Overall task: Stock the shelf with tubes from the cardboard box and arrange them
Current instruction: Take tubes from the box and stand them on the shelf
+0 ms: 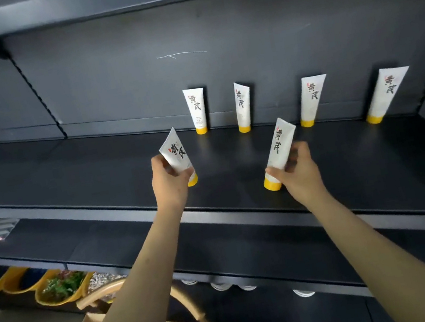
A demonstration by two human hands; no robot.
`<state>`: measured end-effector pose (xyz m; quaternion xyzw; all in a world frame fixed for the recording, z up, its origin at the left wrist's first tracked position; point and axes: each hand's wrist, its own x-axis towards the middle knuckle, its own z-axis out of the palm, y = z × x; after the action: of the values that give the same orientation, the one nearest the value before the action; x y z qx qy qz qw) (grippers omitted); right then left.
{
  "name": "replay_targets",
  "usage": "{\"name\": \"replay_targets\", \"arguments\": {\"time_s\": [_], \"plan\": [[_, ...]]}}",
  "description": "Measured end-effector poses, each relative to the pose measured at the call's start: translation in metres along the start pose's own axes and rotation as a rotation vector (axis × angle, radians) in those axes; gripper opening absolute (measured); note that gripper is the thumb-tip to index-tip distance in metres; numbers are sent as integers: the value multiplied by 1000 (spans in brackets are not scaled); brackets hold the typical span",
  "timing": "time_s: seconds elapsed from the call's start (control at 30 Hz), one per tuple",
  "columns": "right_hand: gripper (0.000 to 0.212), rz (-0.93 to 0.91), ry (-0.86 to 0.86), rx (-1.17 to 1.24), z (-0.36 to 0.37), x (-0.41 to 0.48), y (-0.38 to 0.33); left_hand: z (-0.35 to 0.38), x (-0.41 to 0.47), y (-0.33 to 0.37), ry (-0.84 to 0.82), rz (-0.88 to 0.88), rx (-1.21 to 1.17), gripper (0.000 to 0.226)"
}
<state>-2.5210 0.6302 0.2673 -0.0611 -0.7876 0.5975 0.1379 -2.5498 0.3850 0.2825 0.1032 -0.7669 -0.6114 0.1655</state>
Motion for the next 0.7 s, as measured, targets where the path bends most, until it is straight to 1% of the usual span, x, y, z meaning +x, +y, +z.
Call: {"name": "replay_targets", "arguments": {"time_s": [0.07, 0.13, 0.17, 0.3, 0.4, 0.53, 0.7], "plan": [[58, -18, -61, -12, 11, 3, -3, -1, 14, -6, -15, 15, 7, 50], [62, -29, -73, -48, 58, 43, 1, -4, 72, -29, -27, 1, -31, 46], [63, -44, -82, -48, 57, 45, -3, 0, 74, -31, -40, 10, -52, 45], [62, -56, -140, -84, 105, 81, -7, -2, 134, -47, -87, 58, -80, 43], [54, -31, -181, -65, 138, 95, -8, -2, 177, -55, -181, 76, -61, 43], [53, -27, -243, -63, 167, 111, -6, 4, 227, -62, -265, 106, 14, 43], [49, -20, -302, -101, 185, 127, -8, 13, 265, -63, -272, 140, 116, 41]]}}
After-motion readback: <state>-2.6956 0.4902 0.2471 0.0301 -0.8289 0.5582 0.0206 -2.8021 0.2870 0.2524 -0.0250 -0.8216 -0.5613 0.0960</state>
